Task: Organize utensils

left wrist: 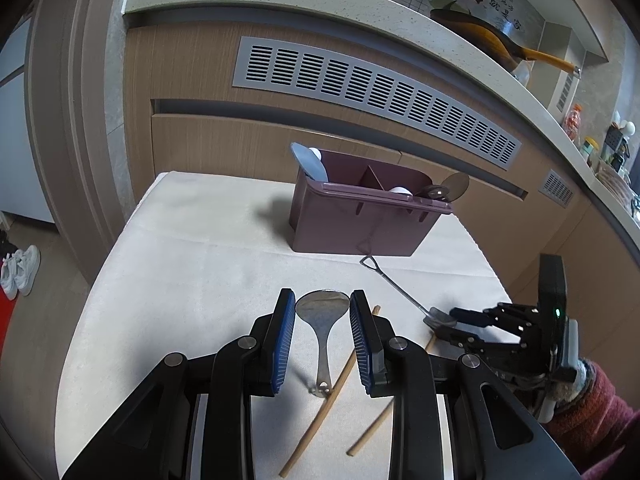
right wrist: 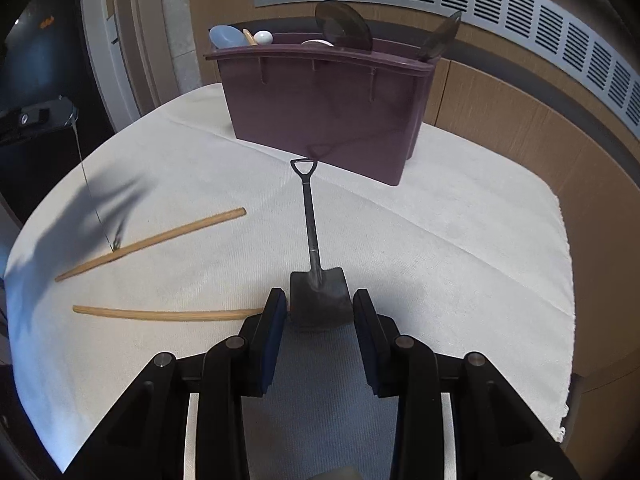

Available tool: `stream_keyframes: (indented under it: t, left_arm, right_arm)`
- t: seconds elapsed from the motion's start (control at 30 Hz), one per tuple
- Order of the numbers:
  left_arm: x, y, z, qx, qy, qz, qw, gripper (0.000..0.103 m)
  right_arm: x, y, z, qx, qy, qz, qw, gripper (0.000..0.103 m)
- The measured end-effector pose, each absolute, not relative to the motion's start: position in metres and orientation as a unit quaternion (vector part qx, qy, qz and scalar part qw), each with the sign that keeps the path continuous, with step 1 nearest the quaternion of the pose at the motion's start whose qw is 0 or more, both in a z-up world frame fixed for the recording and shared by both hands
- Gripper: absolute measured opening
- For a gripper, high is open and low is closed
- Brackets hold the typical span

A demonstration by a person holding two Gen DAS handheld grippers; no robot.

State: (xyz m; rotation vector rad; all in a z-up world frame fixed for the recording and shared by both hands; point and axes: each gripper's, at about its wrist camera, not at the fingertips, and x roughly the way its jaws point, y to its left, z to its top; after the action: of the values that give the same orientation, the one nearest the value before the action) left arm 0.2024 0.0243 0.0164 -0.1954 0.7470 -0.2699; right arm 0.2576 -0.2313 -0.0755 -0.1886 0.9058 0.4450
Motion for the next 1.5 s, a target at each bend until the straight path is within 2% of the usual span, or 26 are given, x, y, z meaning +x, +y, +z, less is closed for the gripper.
stream_keyframes:
  t: [0.1,0.3,0.33,0.37,0.57,0.6,0.67,0.7,0.73,0.97,1.07,1.23,1.33,1.4,1.5]
  left_arm:
    - [0.203,0.026,0.016,-0.101,0.363,-0.131,0.917,0.029]
    - [0.201,0.029,0.016,-0.106,0.362,-0.131,0.917,0.029]
    - [0.200,0.029,0.016,-0.106,0.361,-0.131,0.917,0.029]
    - [0.199,0.029,0.017,-0.106,0.360,-0.130,0.918,0.029]
    - [0.194,0.027,0.024,-0.106,0.349,-0.134,0.922,0.029]
    - [0.193,0.027,0.025,-0.106,0.347,-0.135,0.922,0.029]
    - [0.191,0.028,0.025,-0.108,0.346,-0.135,0.922,0.029]
    - [0.191,0.029,0.025,-0.109,0.346,-0.134,0.922,0.029]
    - [0.191,0.030,0.025,-0.111,0.347,-0.134,0.922,0.029]
    - [0.195,0.034,0.020,-0.116,0.356,-0.132,0.918,0.029]
    - [0.196,0.033,0.020,-0.112,0.356,-0.127,0.919,0.029]
    - [0.195,0.031,0.020,-0.110,0.352,-0.125,0.921,0.029]
    - [0.194,0.032,0.020,-0.108,0.348,-0.122,0.923,0.029]
    - [0.193,0.034,0.021,-0.110,0.347,-0.119,0.924,0.029]
    - [0.191,0.038,0.022,-0.114,0.344,-0.117,0.925,0.029]
  right_arm:
    - [0.265,-0.228,-0.077,-0.069,0.443,0.223,0.866,0.034]
    - [0.247,-0.217,-0.065,-0.125,0.398,0.190,0.888,0.030]
    - [0.244,-0.218,-0.059,-0.124,0.392,0.189,0.892,0.018]
    - [0.240,-0.219,-0.049,-0.120,0.380,0.188,0.897,0.001]
    - [0.226,-0.229,0.005,-0.099,0.328,0.188,0.920,0.001]
    - [0.225,-0.231,0.008,-0.098,0.331,0.196,0.918,0.003]
    - [0.230,-0.232,0.002,-0.099,0.364,0.227,0.898,0.016]
    - [0.232,-0.232,-0.006,-0.100,0.382,0.237,0.888,0.029]
    - [0.232,-0.233,-0.011,-0.100,0.388,0.238,0.885,0.032]
    - [0.241,-0.254,-0.067,-0.055,0.449,0.216,0.865,0.032]
    - [0.241,-0.258,-0.063,-0.013,0.448,0.218,0.867,0.032]
    - [0.239,-0.232,-0.068,0.086,0.506,0.233,0.826,0.033]
    - [0.248,-0.215,-0.076,0.127,0.515,0.194,0.825,0.034]
    - [0.260,-0.197,-0.079,0.110,0.507,0.144,0.843,0.035]
    - [0.264,-0.171,-0.074,0.027,0.496,0.126,0.859,0.039]
